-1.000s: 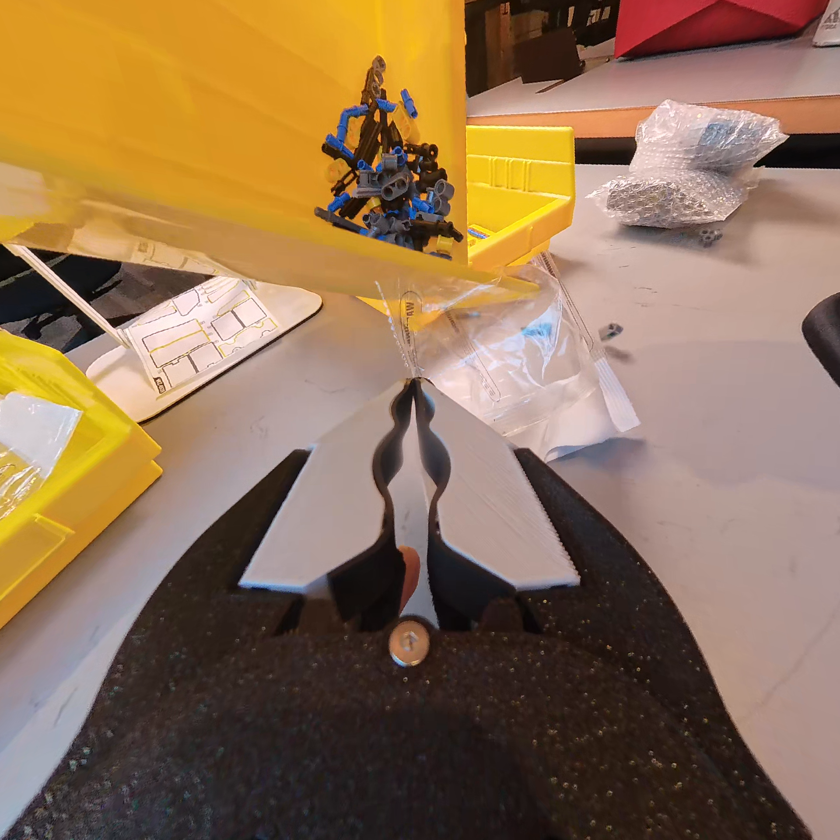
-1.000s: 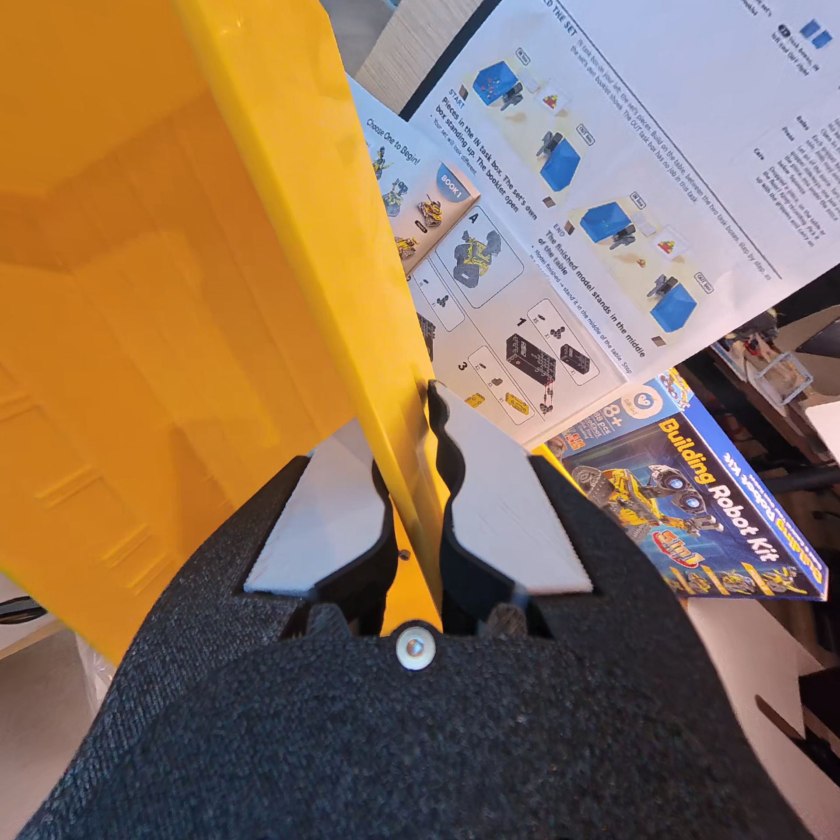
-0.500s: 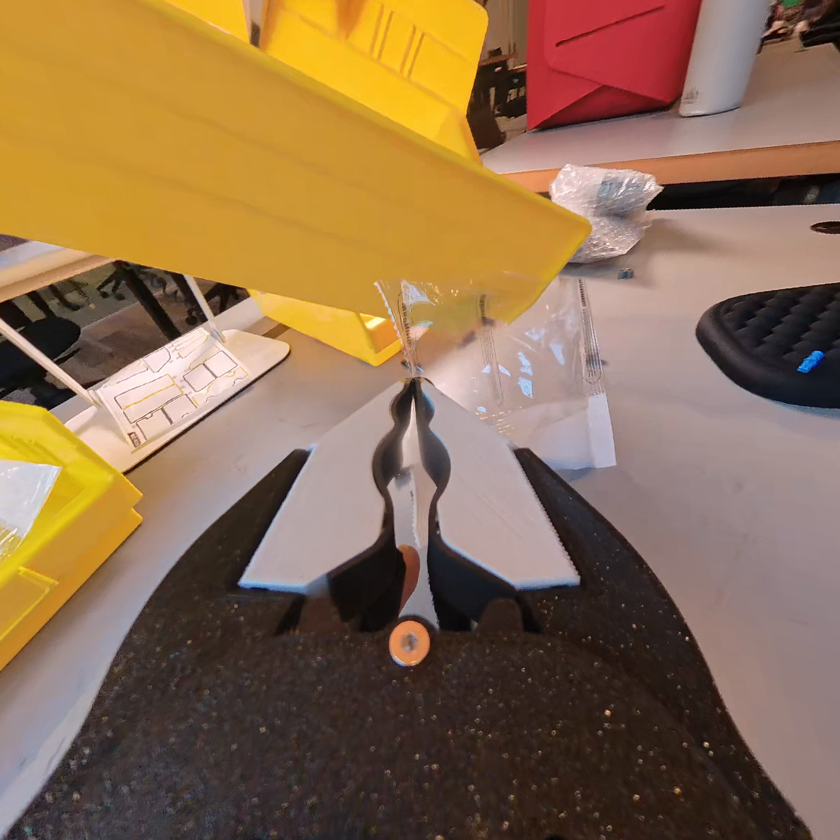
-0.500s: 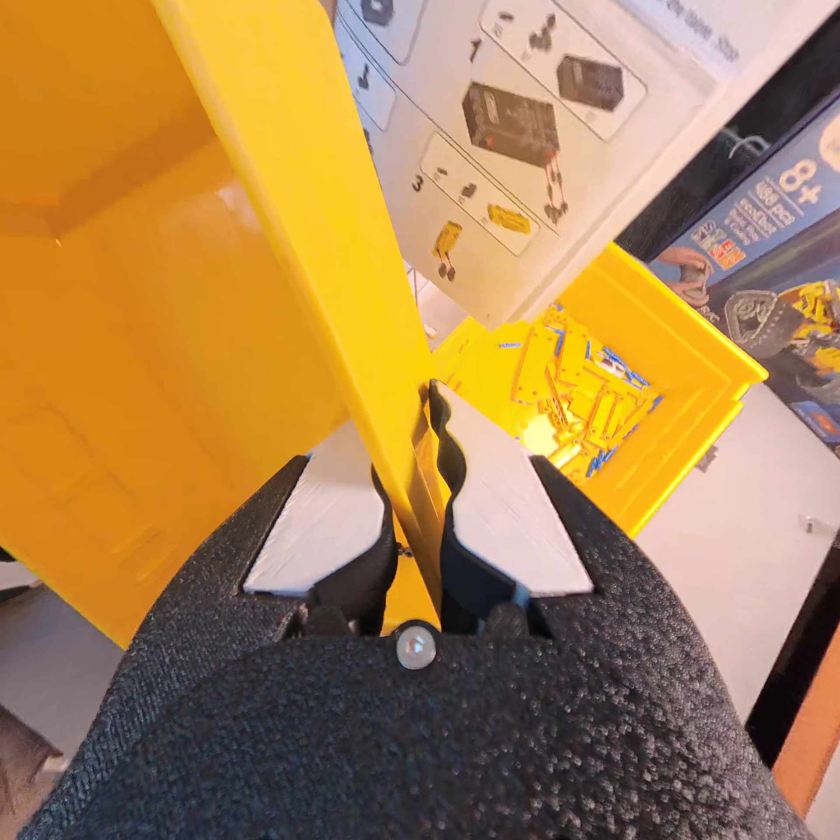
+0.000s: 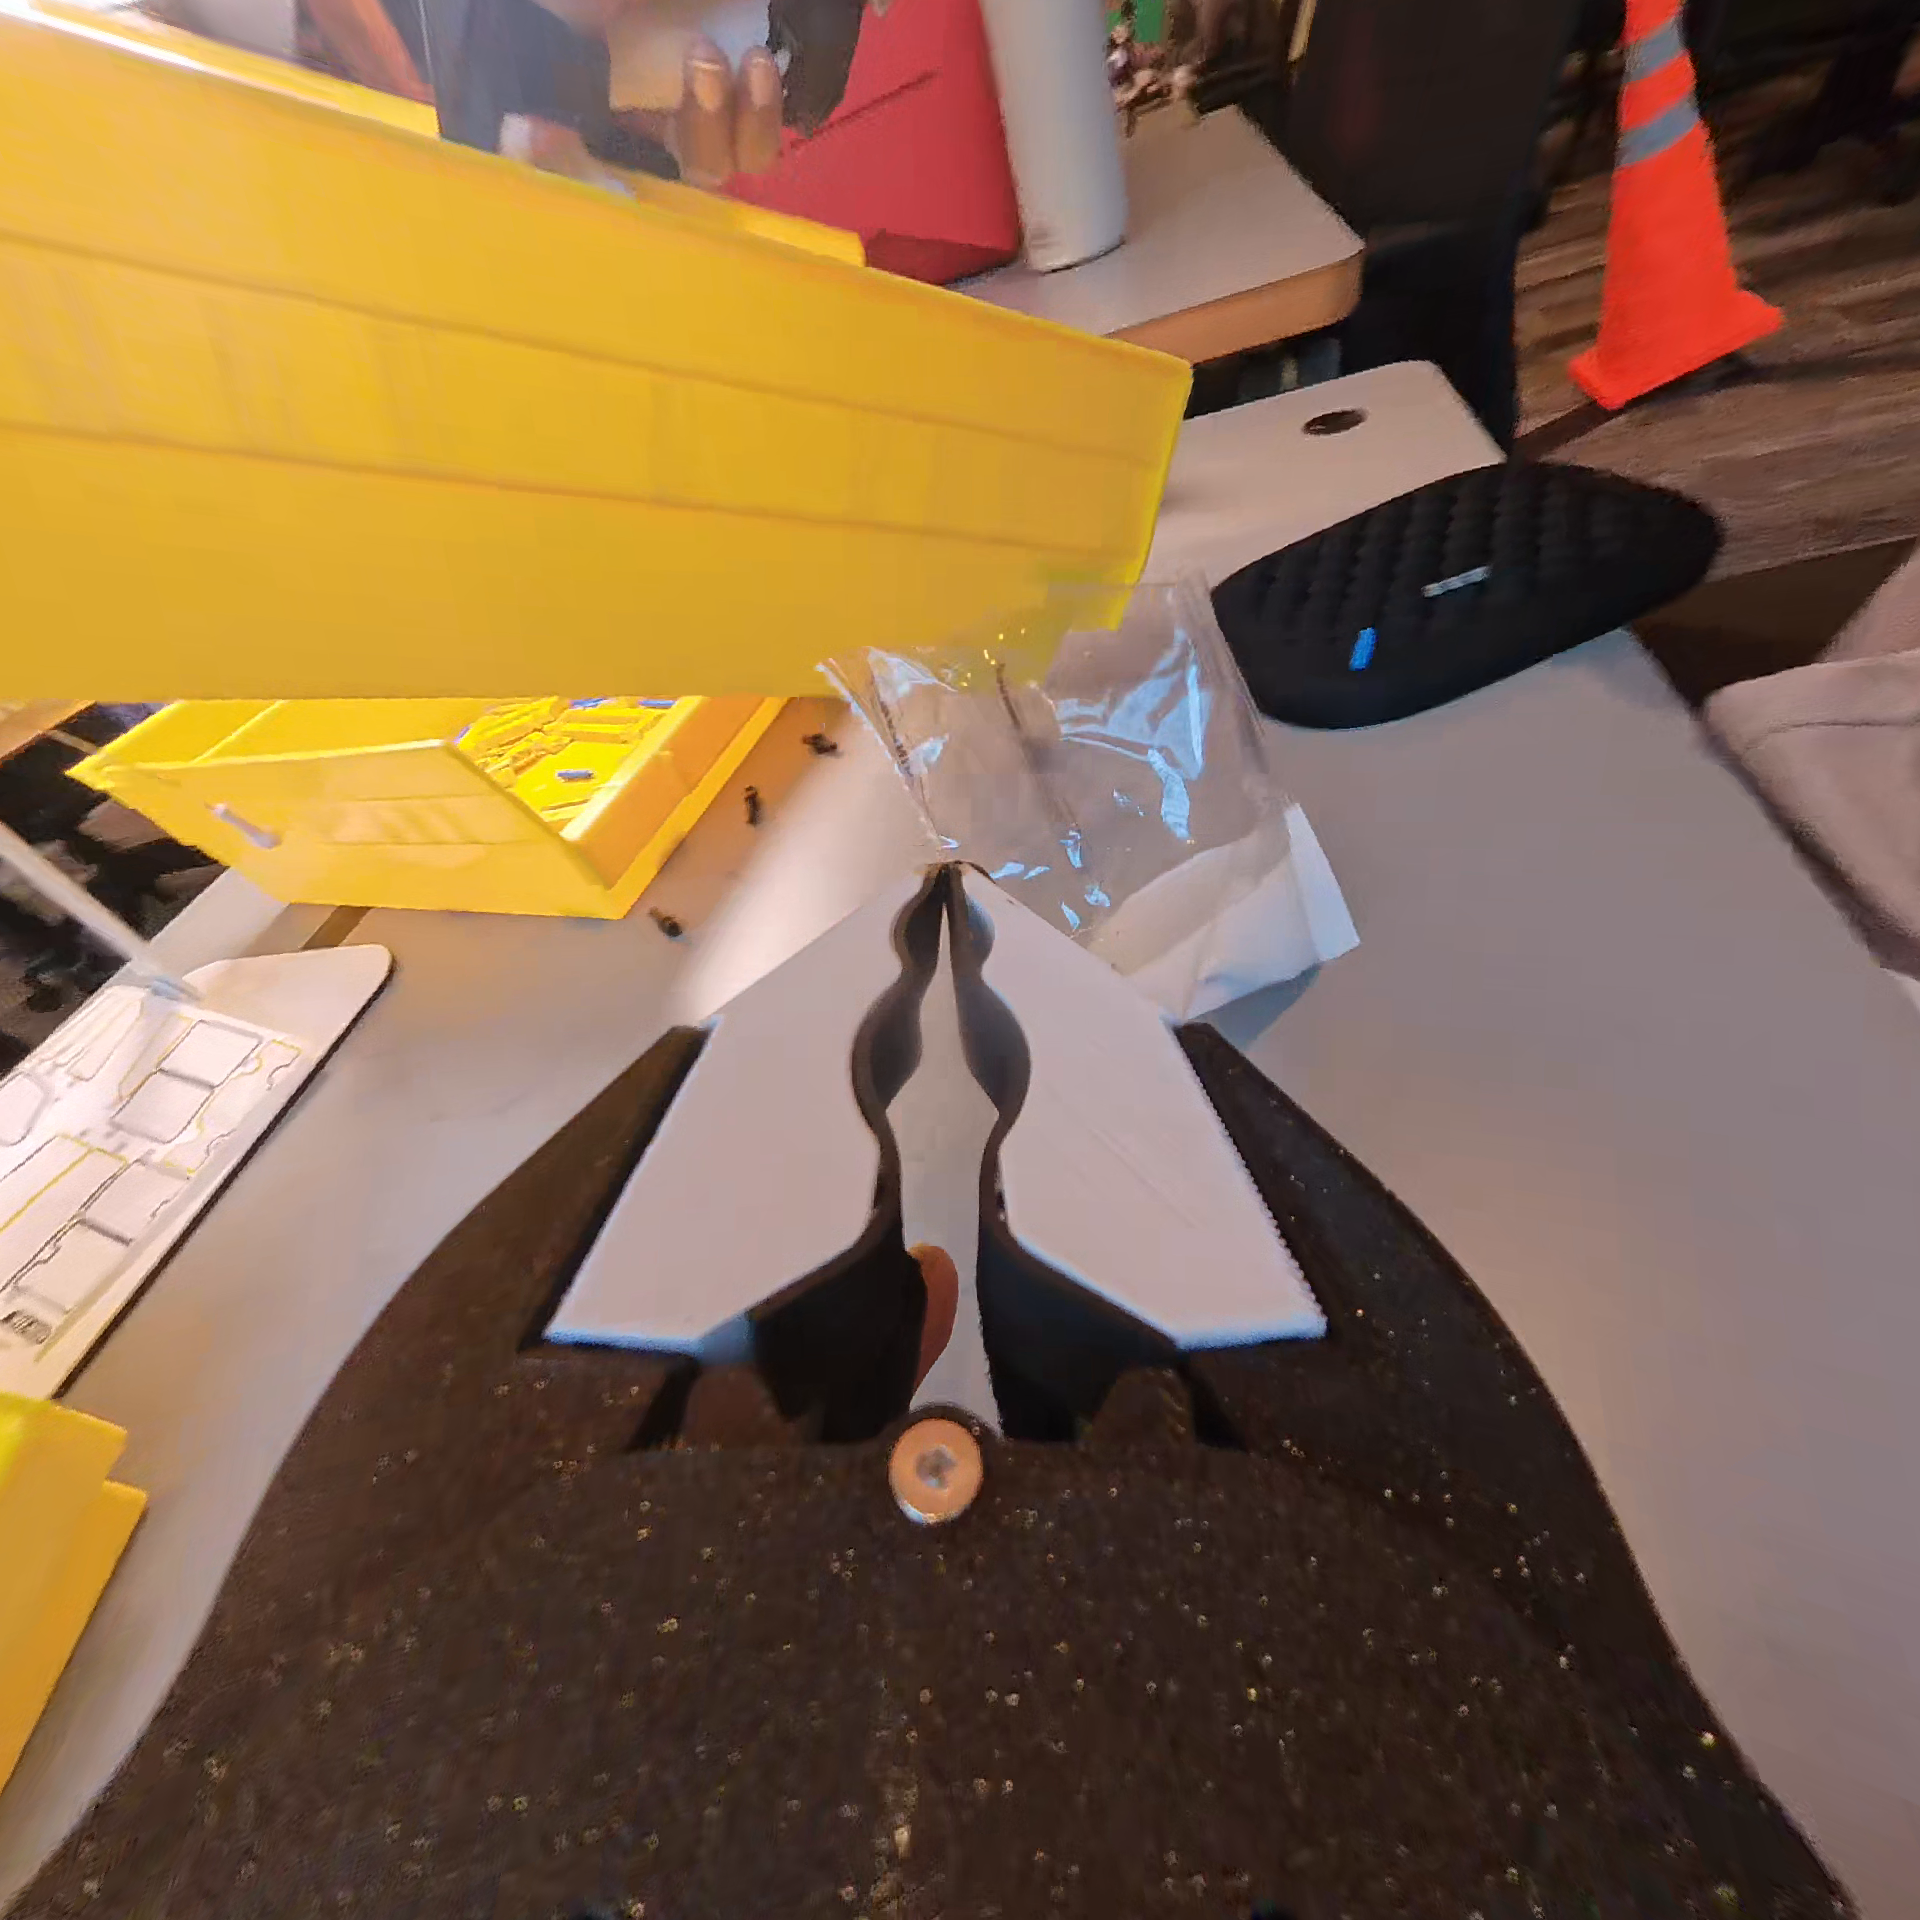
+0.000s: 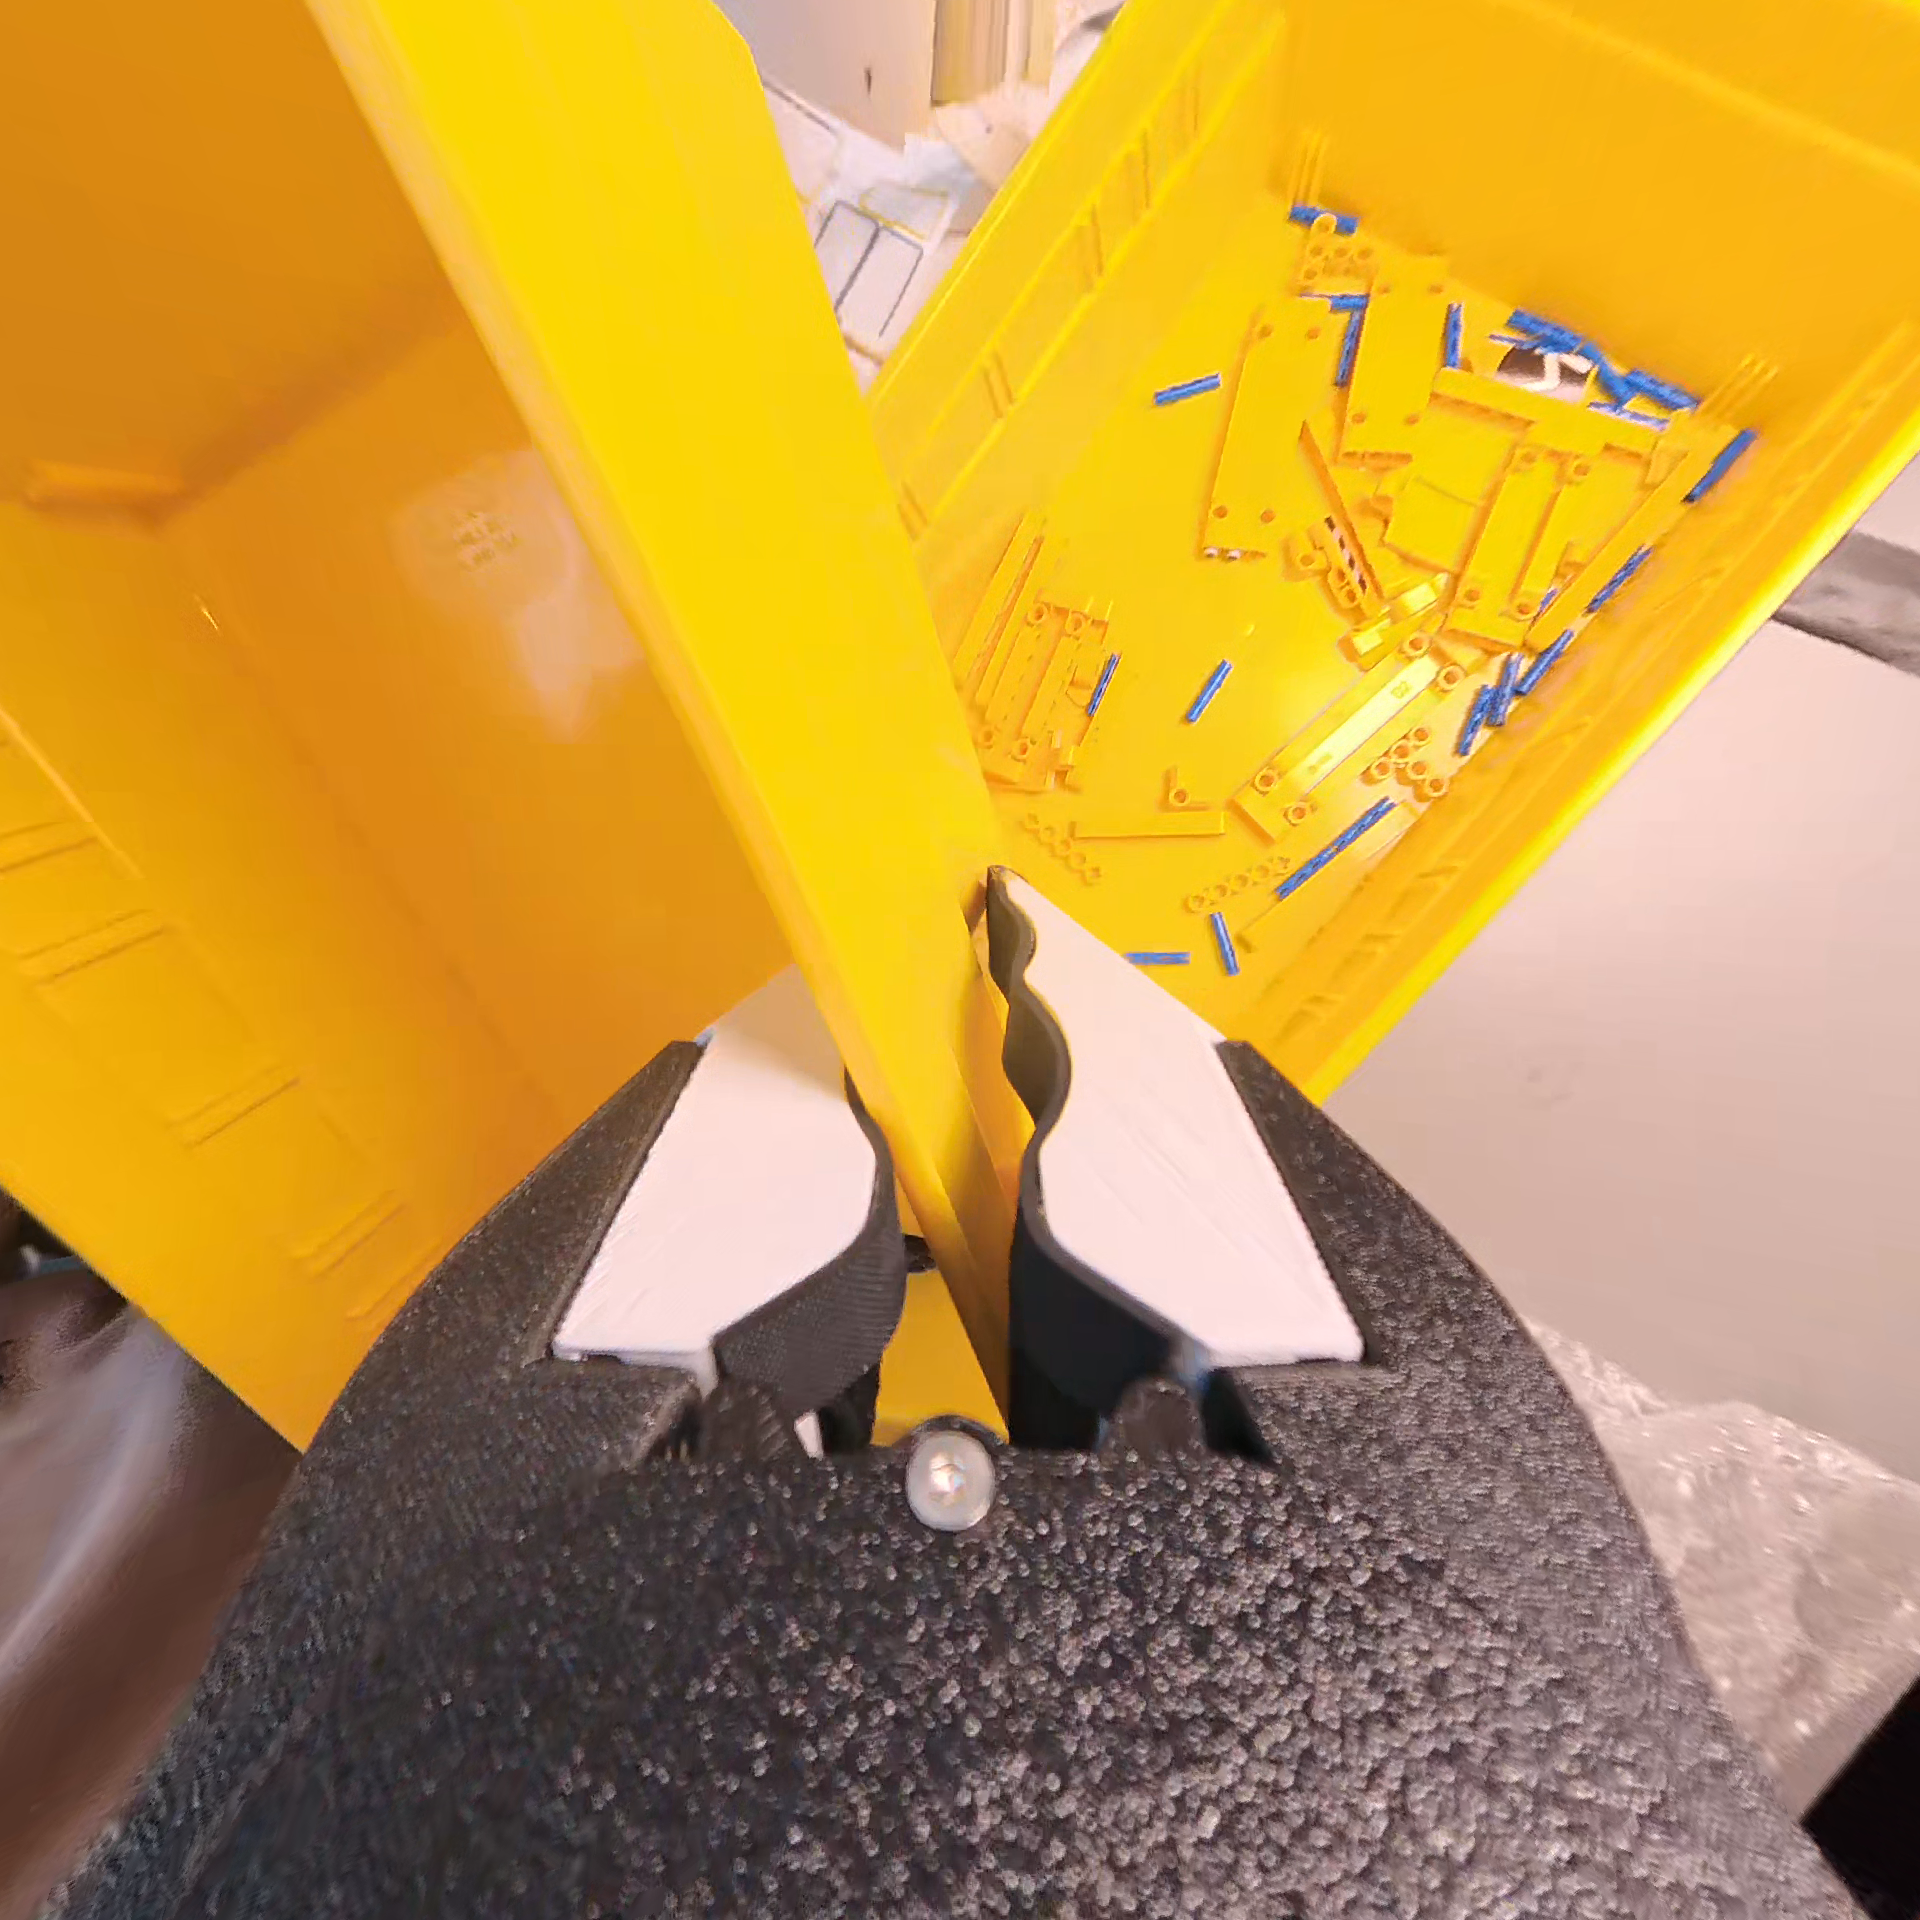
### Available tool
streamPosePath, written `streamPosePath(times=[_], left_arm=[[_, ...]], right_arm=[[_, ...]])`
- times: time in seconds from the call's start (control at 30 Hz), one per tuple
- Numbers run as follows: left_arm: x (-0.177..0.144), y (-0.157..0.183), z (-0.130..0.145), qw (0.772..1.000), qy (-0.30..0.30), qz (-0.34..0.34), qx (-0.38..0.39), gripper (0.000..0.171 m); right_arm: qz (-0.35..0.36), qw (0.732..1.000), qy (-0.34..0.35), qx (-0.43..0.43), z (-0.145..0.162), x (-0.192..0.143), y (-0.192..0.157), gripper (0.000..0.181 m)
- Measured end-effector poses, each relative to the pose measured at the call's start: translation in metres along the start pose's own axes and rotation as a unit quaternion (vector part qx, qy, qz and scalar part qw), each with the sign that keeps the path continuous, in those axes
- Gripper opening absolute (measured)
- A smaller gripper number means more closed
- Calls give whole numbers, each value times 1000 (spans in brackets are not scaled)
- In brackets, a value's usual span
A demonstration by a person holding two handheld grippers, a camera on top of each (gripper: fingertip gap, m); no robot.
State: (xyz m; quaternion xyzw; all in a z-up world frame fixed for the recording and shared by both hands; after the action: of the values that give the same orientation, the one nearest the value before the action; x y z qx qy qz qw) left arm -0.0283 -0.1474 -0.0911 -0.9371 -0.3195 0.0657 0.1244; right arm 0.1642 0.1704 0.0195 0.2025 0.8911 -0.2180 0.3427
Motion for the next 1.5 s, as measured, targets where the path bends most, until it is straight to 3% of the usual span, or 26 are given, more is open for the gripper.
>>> streamPosePath(times=[0.17,0.37,0.7,0.83,0.97,1.1,1.27,1.37,1.5], left_arm=[[-30,10,-15,997,26,69,-13,0],[-70,41,-39,993,67,92,-28,0],[-106,93,-62,988,142,42,-35,0],[-106,101,-63,988,151,13,-41,0],[-99,103,-58,988,142,-9,-53,0],[-91,100,-56,989,133,-30,-62,0],[-84,94,-62,981,160,-75,-80,0],[-79,93,-64,978,162,-108,-76,0],[-75,90,-64,970,167,-156,-79,0]], right_arm=[[-47,998,-25,-15,14,16,-29,8],[-109,992,-48,-46,5,60,-94,8],[-176,977,-106,-63,7,169,-222,8],[-173,979,-100,-48,5,197,-247,12],[-172,982,-75,-10,1,208,-248,18],[-204,979,6,29,-17,187,-237,40],[-296,945,136,21,-33,112,-216,46],[-323,928,165,-87,-1,66,-201,47],[-427,871,168,-174,81,3,-191,67]])
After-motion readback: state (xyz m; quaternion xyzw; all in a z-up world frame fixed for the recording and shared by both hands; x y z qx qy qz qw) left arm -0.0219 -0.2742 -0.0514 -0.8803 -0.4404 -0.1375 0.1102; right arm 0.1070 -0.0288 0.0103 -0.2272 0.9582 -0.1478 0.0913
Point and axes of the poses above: each gripper's, where its closed fingertips meet, x out along the fingers, z out of its underside, y = z × x across the jaws, the point moved 8 cm from there along -x, back along the fingers, and after that the axes turned 11 degrees about y, right-handed, at the moved point
